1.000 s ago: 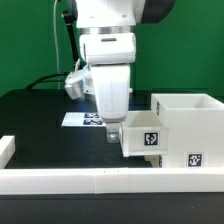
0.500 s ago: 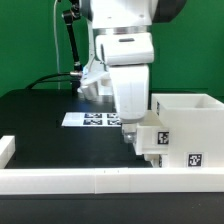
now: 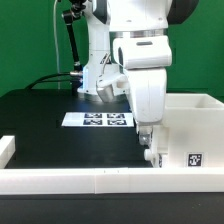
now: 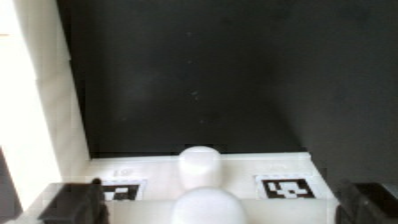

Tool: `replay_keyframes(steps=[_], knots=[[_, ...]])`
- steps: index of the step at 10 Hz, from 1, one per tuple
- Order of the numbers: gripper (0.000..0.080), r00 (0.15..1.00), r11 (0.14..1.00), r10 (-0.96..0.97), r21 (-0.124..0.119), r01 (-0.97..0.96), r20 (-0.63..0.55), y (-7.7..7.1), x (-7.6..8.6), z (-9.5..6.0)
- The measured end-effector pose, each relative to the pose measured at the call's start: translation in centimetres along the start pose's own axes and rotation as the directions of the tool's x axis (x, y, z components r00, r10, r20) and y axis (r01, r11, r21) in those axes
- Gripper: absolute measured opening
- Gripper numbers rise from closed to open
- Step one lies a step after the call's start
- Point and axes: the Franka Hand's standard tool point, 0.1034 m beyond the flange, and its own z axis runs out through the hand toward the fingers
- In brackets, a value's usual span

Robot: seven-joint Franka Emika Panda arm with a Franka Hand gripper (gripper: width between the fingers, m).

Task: Assemble drawer

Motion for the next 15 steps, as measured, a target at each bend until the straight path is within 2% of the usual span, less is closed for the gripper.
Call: replay_keyframes(steps=[4,7,15], knots=[[0.0649,1.000,1.000,0.005,0.004,-0.005,0.010,-0.02,0.09,0.02],[0.0649,1.000,1.000,0.004,0.028,-0.005,0.015,0.04,0.07,-0.29],[0.0649,0.999,0.998,0.026,0.052,-0.027,0.023,0.03,0.01,0.12]])
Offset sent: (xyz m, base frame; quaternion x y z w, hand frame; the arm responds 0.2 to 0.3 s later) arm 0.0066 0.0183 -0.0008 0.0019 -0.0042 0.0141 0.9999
